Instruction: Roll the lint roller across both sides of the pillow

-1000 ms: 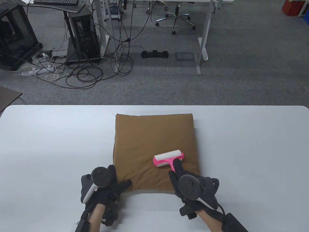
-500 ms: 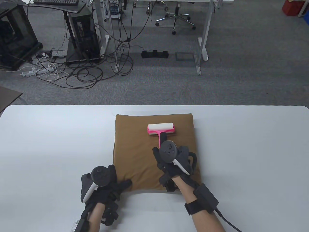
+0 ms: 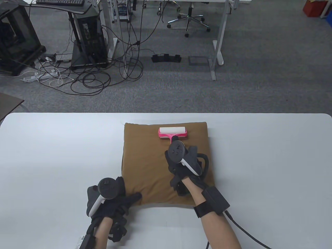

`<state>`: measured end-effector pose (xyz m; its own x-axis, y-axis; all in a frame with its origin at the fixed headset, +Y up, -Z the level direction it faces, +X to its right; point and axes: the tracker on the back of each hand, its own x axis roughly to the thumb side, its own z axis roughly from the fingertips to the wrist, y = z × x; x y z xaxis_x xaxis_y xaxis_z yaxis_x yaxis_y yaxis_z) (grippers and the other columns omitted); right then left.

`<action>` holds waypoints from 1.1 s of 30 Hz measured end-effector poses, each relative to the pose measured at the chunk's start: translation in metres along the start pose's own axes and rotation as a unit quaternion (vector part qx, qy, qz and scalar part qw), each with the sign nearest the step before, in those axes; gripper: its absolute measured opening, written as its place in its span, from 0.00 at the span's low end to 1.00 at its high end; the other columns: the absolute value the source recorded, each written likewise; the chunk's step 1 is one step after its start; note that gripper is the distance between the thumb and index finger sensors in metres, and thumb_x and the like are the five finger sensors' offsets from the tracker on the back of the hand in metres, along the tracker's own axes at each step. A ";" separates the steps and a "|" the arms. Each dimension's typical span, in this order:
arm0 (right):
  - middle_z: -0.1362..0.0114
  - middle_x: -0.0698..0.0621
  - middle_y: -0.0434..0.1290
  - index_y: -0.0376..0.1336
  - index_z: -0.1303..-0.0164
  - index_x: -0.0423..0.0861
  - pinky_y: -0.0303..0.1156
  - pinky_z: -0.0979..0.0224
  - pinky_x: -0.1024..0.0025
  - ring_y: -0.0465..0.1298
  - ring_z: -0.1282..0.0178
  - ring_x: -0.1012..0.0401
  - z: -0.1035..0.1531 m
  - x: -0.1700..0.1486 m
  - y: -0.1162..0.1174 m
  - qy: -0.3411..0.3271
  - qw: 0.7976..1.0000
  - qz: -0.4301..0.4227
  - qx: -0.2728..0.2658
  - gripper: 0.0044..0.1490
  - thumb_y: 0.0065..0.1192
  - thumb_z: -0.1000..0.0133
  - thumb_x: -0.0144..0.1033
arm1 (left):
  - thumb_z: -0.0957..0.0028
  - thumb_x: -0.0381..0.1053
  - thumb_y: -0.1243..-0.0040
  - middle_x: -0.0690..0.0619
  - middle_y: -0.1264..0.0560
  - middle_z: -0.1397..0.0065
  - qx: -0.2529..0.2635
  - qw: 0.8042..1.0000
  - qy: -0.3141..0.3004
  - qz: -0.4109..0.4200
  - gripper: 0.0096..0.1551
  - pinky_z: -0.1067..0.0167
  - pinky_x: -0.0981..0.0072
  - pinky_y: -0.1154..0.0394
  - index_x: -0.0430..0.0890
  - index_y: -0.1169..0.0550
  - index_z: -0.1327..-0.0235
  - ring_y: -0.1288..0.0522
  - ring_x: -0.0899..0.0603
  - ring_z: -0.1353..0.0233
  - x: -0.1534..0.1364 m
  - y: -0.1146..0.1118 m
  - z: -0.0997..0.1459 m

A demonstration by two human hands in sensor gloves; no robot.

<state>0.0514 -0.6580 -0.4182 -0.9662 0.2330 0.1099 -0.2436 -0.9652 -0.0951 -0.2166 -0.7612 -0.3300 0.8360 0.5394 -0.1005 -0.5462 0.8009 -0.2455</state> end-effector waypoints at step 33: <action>0.61 0.45 0.85 0.51 0.19 0.43 0.79 0.68 0.58 0.83 0.77 0.60 0.150 -0.066 -0.024 -0.151 0.988 -0.015 0.008 0.40 0.56 0.36 0.50 | 0.59 0.80 0.42 0.30 0.39 0.23 0.048 0.999 -0.017 -0.018 0.72 0.37 0.30 0.34 0.33 0.52 0.22 0.28 0.29 0.31 0.008 0.009 0.015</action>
<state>0.1336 -0.6678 -0.2750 -0.8888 0.2182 0.4030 -0.2682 -0.9607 -0.0713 -0.2154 -0.7458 -0.3186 0.8542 0.5166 -0.0591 -0.5191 0.8405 -0.1554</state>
